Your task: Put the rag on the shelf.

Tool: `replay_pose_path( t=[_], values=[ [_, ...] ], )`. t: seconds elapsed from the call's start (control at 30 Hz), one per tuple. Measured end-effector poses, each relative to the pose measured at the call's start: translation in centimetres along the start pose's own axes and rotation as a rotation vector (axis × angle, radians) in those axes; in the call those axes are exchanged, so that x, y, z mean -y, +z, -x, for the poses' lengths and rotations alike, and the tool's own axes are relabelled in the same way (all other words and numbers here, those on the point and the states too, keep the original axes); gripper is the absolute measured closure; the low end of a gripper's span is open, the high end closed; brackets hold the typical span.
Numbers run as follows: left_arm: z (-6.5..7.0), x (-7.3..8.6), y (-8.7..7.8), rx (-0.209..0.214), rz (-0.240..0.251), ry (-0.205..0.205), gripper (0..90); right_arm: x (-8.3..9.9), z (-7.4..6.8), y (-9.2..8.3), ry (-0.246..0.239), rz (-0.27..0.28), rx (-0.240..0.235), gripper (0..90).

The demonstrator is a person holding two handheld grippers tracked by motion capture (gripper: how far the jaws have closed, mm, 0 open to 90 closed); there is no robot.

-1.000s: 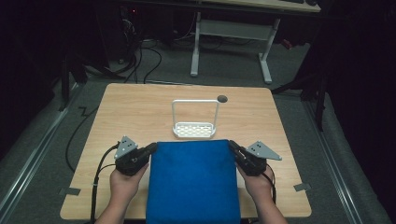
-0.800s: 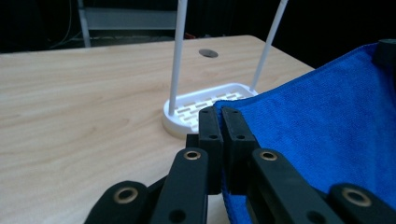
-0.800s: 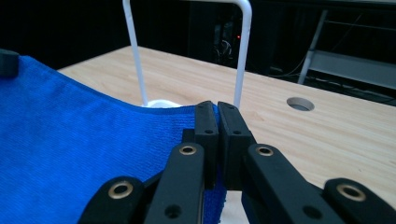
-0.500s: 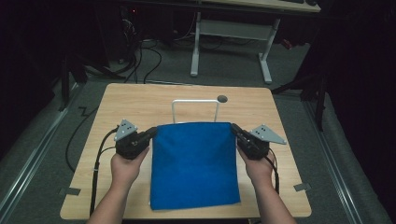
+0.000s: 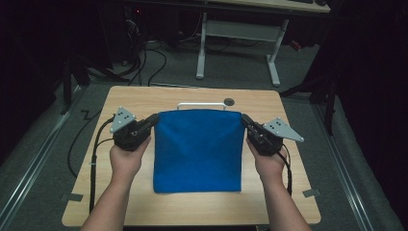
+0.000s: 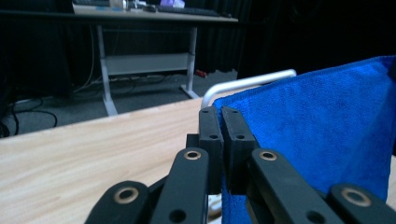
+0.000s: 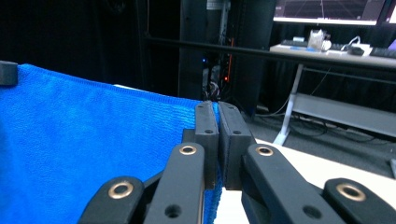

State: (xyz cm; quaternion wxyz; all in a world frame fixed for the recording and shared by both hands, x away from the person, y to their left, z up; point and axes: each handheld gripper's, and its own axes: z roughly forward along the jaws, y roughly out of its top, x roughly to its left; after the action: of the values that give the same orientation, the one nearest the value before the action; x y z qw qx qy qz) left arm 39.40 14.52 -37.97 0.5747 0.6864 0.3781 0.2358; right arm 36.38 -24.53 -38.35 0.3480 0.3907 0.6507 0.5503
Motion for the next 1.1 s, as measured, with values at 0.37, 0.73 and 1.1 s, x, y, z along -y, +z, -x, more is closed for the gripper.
replay_pose_path(
  t=[0.37, 0.73, 1.1],
  values=[
    [0.4, -3.3, -0.8, -0.007, 0.061, 0.035, 88.1, -3.5, 0.1, -1.2, -0.039, 0.074, 0.012, 88.4],
    [0.5, -5.9, -1.1, -0.013, 0.094, 0.066, 88.2, -6.0, 0.2, -1.2, -0.056, 0.111, 0.024, 88.5],
    [-0.4, -7.2, 0.7, -0.019, 0.077, 0.096, 88.3, -7.2, 0.9, 0.0, -0.053, 0.113, 0.030, 88.7]
  ],
)
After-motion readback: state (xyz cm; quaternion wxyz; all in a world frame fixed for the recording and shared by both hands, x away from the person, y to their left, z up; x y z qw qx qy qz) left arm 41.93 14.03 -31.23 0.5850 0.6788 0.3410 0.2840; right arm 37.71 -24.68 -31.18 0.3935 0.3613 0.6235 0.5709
